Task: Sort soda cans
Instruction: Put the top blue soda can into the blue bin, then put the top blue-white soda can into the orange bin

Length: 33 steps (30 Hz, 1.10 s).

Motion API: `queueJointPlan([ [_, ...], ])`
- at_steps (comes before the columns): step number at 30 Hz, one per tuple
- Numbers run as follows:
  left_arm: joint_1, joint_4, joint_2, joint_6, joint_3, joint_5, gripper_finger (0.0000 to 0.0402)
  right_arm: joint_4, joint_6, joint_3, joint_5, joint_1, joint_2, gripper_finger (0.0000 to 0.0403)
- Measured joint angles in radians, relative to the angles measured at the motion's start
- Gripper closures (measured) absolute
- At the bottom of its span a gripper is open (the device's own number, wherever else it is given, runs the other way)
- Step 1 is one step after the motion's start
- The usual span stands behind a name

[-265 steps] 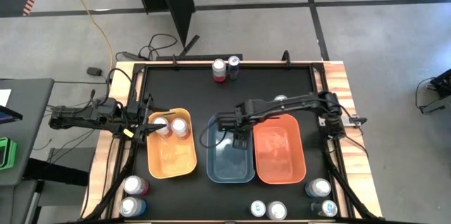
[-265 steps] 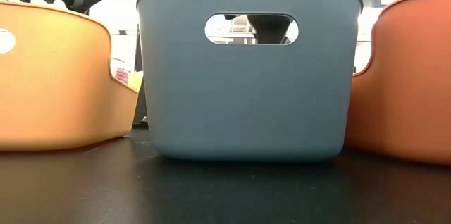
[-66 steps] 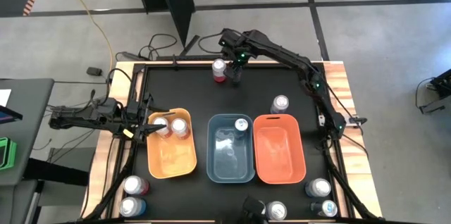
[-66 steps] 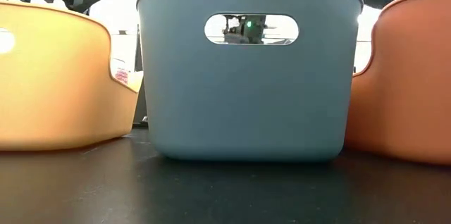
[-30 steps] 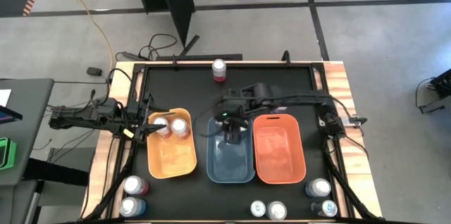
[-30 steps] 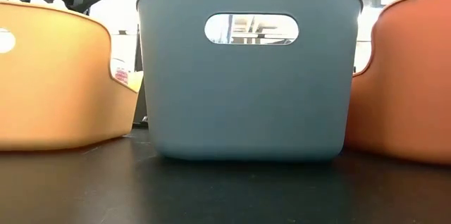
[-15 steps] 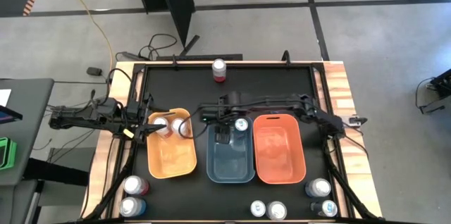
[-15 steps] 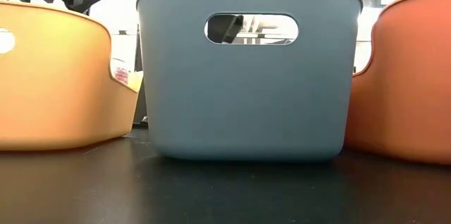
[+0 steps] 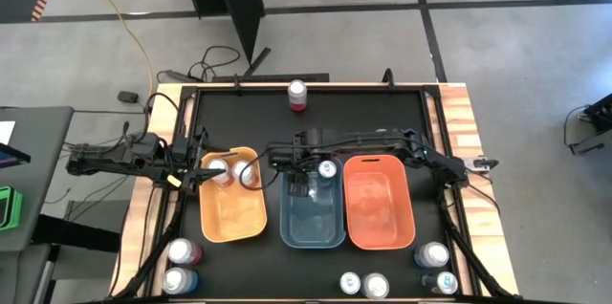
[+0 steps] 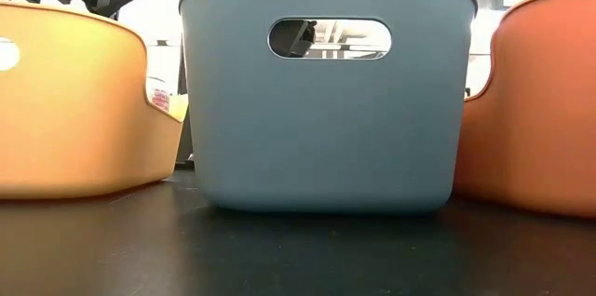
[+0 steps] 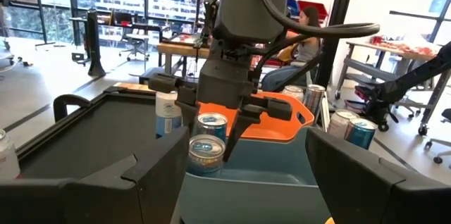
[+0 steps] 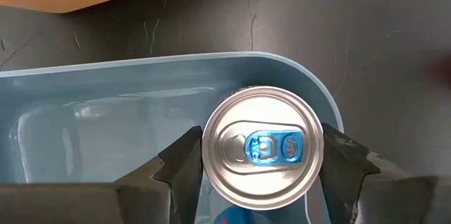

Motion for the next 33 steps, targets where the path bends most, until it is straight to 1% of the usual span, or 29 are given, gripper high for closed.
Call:
queueJointPlan([
  [23,0.0,-0.007,0.0,0.0,0.0,0.0,0.0123,-0.002,-0.008,0.0,0.002,-0.003,0.0,0.0071],
  [27,0.0,-0.012,0.0,0.0,0.0,0.0,0.0123,0.0,-0.019,0.004,0.002,-0.001,-0.003,0.0061],
  [33,0.0,-0.02,0.0,0.0,0.0,0.0,0.0123,-0.005,-0.019,0.005,0.002,-0.002,-0.027,0.006],
])
